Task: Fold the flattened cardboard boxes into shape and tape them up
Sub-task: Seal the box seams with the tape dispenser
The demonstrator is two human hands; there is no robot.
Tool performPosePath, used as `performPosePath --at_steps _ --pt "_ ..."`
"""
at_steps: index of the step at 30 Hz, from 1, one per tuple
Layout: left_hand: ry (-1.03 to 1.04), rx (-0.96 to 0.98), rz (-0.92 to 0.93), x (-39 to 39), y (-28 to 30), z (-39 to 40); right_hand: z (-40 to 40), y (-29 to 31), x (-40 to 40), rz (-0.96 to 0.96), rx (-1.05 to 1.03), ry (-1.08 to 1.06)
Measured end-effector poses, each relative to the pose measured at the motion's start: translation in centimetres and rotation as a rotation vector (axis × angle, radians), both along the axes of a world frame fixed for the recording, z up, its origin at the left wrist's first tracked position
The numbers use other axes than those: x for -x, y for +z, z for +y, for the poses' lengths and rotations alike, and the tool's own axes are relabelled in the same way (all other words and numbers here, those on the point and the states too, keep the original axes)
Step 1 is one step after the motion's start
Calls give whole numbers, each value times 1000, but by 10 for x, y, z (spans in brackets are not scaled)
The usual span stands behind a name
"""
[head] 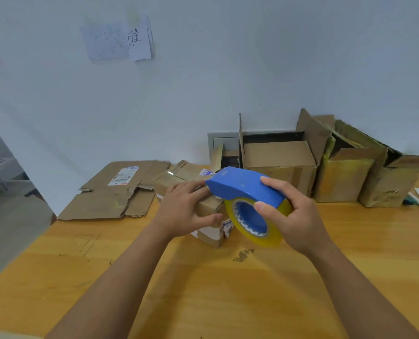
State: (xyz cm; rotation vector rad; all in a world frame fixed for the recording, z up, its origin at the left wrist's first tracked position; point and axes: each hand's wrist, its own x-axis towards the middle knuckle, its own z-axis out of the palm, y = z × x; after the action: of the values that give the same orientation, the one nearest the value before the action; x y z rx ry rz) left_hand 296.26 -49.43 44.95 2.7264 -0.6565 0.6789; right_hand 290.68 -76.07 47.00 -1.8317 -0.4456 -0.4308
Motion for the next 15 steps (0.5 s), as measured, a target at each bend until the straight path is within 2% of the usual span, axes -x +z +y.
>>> performPosePath --at_steps 4,7,13,15 --pt "58 -18 66 2 4 2 -13 -9 7 29 -65 -9" --pt "61 -54 73 3 7 -2 -21 -19 16 51 -24 11" --pt "7 -138 -36 9 4 -13 -9 -40 20 97 -62 1" --pt "-20 -112 -33 10 1 -18 -7 -40 18 103 -84 -11"
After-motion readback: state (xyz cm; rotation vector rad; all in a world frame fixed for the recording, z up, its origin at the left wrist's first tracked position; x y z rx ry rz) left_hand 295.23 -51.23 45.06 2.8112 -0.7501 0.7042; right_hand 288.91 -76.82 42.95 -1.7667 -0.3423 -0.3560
